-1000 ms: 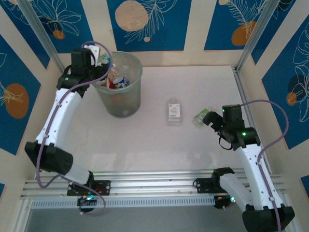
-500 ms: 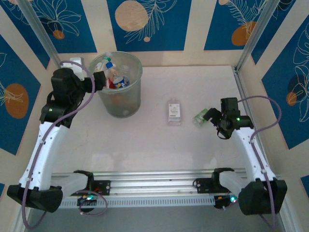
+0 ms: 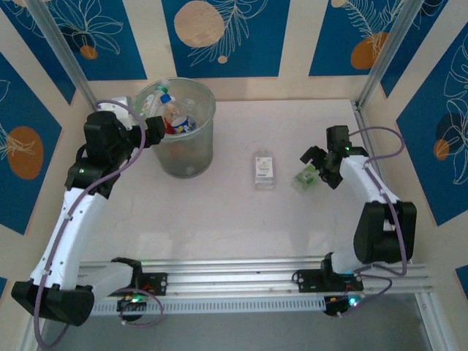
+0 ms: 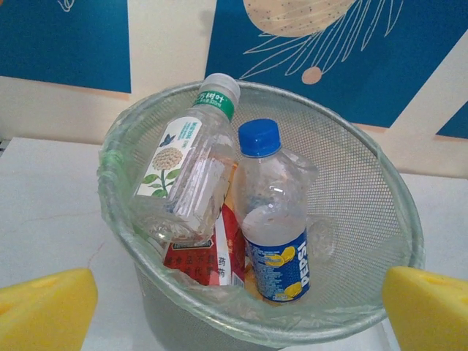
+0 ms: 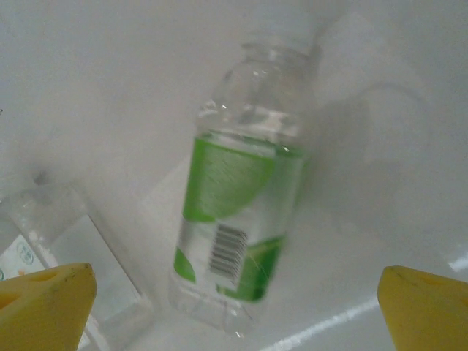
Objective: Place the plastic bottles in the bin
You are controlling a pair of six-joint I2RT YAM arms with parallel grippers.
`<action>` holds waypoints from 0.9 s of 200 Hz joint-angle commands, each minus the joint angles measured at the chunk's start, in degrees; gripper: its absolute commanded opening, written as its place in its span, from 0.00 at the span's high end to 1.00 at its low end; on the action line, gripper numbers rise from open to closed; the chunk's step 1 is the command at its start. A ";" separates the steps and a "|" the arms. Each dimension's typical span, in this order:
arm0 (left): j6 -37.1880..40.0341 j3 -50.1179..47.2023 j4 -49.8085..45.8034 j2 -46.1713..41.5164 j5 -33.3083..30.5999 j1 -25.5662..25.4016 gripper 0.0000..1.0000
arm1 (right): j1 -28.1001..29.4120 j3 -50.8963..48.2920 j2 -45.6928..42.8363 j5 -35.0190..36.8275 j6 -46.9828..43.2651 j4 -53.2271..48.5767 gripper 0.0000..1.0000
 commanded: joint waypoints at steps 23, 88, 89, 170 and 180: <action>-0.23 -0.18 1.49 -0.67 0.00 -0.16 0.01 | 1.37 4.71 7.97 1.77 -0.60 0.12 0.01; -0.18 -0.08 0.90 -0.83 -0.29 -0.15 0.00 | 2.03 6.71 15.32 1.40 -1.14 1.59 0.00; -0.19 -0.12 0.93 -0.81 -0.28 -0.11 0.01 | 2.05 6.70 15.39 1.42 -1.12 1.62 0.00; -1.91 -0.40 2.06 -0.11 1.83 -0.13 0.00 | 2.25 3.47 16.68 1.39 -1.94 4.10 0.13; -2.15 -0.34 2.25 -0.02 2.30 -0.14 0.00 | 2.25 2.82 16.68 1.30 -2.02 4.42 0.15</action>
